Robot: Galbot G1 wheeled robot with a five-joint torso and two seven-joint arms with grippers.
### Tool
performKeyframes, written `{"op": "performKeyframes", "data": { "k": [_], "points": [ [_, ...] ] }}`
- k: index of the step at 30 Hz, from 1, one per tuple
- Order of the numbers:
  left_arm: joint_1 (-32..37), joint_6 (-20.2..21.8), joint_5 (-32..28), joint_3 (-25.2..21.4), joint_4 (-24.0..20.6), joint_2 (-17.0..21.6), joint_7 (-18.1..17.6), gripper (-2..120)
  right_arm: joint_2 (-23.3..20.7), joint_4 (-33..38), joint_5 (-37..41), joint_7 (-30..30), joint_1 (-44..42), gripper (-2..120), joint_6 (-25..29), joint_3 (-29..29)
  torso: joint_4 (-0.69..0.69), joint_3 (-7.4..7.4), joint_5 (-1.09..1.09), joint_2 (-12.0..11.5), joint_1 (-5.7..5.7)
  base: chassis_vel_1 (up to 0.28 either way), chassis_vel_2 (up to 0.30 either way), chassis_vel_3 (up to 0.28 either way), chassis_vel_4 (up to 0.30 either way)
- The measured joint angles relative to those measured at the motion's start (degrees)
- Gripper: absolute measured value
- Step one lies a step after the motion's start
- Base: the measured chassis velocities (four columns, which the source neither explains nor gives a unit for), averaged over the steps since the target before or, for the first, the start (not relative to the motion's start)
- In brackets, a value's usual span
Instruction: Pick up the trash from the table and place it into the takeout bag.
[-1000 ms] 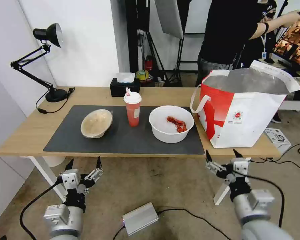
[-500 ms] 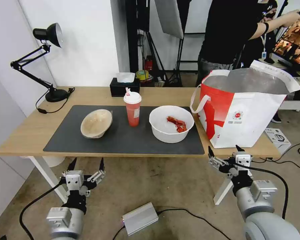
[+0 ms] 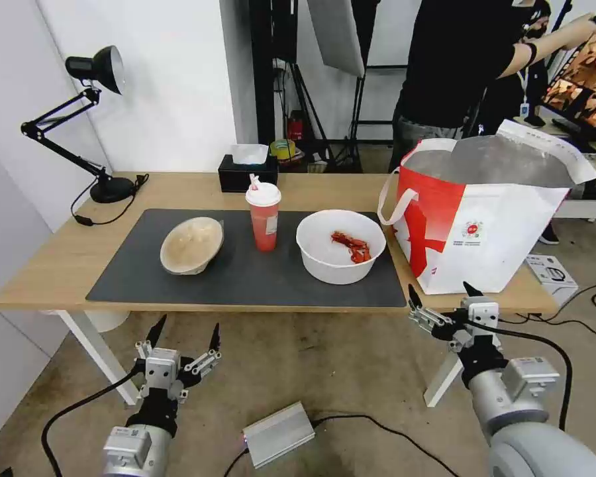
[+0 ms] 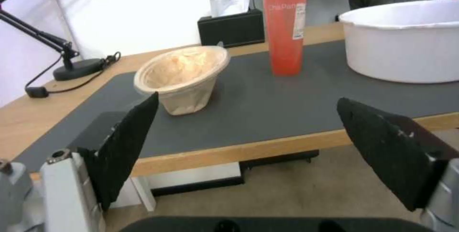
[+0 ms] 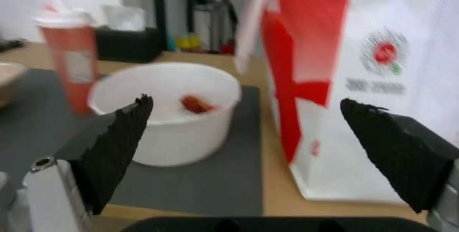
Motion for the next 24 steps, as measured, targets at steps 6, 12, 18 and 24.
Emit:
{"op": "performKeyframes", "data": {
  "k": [6,12,18,24],
  "points": [
    [-0.6,0.0,-0.1,0.2,0.5,0.8,0.0,100,-7.2,1.1,8.7,-2.2,3.5,100,1.5,0.1,0.0,0.0,0.01,0.0,-0.01,0.0,0.0,0.0,0.0],
    [-0.6,0.0,-0.2,-0.1,0.5,0.7,-0.1,100,-15.2,-0.5,16.7,-4.9,8.9,100,3.9,0.3,0.0,0.0,0.01,0.0,-0.01,0.0,0.0,0.0,0.0],
    [-0.6,0.0,-0.3,-0.2,0.6,0.1,-0.2,100,-23.7,-2.9,28.4,-7.8,15.8,100,4.4,0.1,0.0,0.0,0.01,0.0,0.0,0.0,0.0,0.0,0.0],
    [-0.7,0.0,-0.3,-0.3,0.7,-0.8,-0.2,100,-29.9,-4.8,43.3,-8.8,24.8,100,-2.4,-1.5,0.0,0.01,0.01,0.0,0.0,0.0,0.0,0.0,0.0]
  ]
}}
